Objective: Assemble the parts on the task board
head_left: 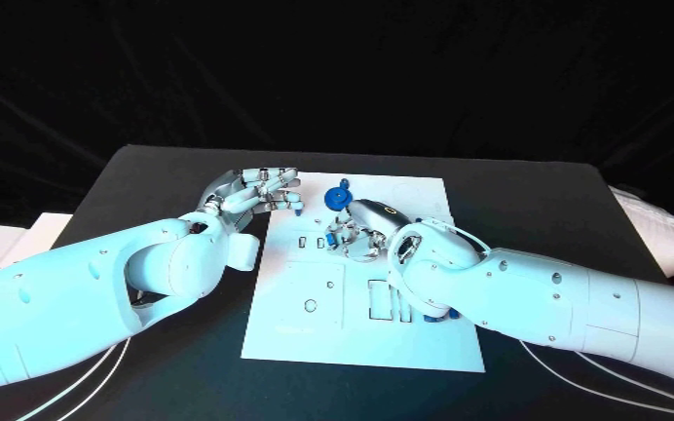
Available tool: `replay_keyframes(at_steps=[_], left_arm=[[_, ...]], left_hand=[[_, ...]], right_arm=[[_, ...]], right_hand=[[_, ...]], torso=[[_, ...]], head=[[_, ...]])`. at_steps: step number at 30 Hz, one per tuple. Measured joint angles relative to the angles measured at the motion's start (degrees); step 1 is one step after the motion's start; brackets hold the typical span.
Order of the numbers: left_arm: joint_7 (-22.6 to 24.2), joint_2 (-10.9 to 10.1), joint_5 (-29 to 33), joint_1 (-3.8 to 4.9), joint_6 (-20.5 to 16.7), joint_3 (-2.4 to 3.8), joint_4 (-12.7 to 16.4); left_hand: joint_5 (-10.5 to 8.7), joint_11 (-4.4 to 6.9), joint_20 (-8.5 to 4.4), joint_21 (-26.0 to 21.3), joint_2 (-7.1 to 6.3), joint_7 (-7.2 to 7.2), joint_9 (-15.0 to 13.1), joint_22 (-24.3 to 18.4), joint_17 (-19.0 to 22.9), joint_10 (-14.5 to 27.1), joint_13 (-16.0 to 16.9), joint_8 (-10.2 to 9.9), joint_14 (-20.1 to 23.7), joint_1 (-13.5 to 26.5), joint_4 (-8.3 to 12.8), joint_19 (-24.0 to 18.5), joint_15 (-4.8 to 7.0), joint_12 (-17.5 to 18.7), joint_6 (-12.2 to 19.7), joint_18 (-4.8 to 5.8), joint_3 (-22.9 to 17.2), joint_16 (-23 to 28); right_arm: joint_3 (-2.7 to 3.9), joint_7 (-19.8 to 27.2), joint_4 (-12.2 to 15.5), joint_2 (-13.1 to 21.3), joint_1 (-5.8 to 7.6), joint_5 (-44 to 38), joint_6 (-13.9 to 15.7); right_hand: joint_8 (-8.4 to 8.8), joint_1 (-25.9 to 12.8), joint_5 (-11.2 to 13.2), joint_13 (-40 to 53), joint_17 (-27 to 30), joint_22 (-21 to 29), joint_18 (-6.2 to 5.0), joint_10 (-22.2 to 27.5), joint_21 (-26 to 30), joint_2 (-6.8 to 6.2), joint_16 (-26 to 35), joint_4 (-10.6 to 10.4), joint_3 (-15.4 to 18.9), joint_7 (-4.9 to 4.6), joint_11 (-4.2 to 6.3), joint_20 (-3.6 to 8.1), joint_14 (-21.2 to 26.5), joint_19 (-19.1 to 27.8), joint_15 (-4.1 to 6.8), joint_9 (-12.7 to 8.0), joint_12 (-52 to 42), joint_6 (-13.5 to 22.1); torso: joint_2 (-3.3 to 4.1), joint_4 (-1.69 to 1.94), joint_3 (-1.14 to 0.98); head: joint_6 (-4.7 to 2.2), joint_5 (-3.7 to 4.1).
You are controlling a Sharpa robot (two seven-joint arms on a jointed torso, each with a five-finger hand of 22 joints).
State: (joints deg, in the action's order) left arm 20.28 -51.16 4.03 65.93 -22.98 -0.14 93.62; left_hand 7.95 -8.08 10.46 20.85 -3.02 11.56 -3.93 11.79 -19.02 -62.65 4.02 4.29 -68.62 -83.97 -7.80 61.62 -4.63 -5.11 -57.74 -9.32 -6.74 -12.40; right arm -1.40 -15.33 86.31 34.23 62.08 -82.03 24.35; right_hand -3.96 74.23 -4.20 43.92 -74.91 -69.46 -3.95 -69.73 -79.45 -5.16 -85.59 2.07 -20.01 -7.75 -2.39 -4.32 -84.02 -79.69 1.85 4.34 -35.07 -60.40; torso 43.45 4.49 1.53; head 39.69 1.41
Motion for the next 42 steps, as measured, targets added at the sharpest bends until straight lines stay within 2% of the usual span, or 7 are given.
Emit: replay_keyframes(at_steps=[35, 38, 42], left_arm=[[-0.2, 0.0, 0.0, 0.0, 0.0, -0.01, -0.3], [-0.2, 0.1, 0.0, 0.0, 0.0, -0.01, -0.3], [-0.3, 0.2, 0.0, 0.0, 0.0, -0.01, -0.4]], left_hand=[[0.0, 0.0, 0.0, 0.0, 0.0, 0.0, 0.0, 0.0, 0.0, 0.0, 0.0, 0.0, 0.0, 0.0, 0.0, 0.0, 0.0, 0.0, 0.0, 0.0, 0.0, 0.0], [0.0, 0.0, 0.0, 0.0, 0.0, 0.0, 0.0, 0.0, 0.0, 0.0, 0.0, 0.0, 0.0, 0.0, 0.0, 0.0, 0.0, 0.0, 0.0, 0.0, 0.0, 0.0], [0.0, 0.0, 0.0, 0.0, 0.0, 0.0, 0.0, 0.0, 0.0, 0.0, 0.0, 0.0, 0.0, 0.0, 0.0, 0.0, 0.0, 0.0, 0.0, 0.0, 0.0, 0.0]], right_arm=[[0.0, -1.0, 0.4, 0.2, -0.02, -1.0, 0.0], [0.0, -1.0, 0.7, 0.3, -0.03, -1.2, 0.3], [0.01, -1.0, 1.6, 0.6, -0.06, -2.0, 0.6]], right_hand=[[-0.01, -0.3, 0.0, 5.8, 0.0, -0.2, 0.0, -0.9, 0.0, -0.29, 0.0, 0.6, 0.6, -0.21, -0.34, 0.0, 0.0, 0.0, 0.0, -0.1, -6.4, 0.6], [0.0, -0.8, -1.4, 6.4, 0.0, -0.2, 0.0, -0.9, 0.0, -1.14, 0.0, 0.4, 1.6, -0.22, -0.35, 0.0, 0.0, 0.0, 0.0, -0.3, -7.0, 1.5], [0.22, -1.0, -2.9, 6.7, 0.0, -0.1, 0.0, -0.3, 0.0, -1.6, 0.0, 0.1, 2.7, -0.41, -0.64, 0.0, 0.0, 0.0, 0.0, -0.4, -7.3, 2.7]], torso=[[-0.02, 0.02, 0.02], [-0.02, 0.02, 0.03], [-0.02, 0.04, 0.03]], head=[[0.18, 0.22], [0.18, 0.23], [0.13, 0.24]])
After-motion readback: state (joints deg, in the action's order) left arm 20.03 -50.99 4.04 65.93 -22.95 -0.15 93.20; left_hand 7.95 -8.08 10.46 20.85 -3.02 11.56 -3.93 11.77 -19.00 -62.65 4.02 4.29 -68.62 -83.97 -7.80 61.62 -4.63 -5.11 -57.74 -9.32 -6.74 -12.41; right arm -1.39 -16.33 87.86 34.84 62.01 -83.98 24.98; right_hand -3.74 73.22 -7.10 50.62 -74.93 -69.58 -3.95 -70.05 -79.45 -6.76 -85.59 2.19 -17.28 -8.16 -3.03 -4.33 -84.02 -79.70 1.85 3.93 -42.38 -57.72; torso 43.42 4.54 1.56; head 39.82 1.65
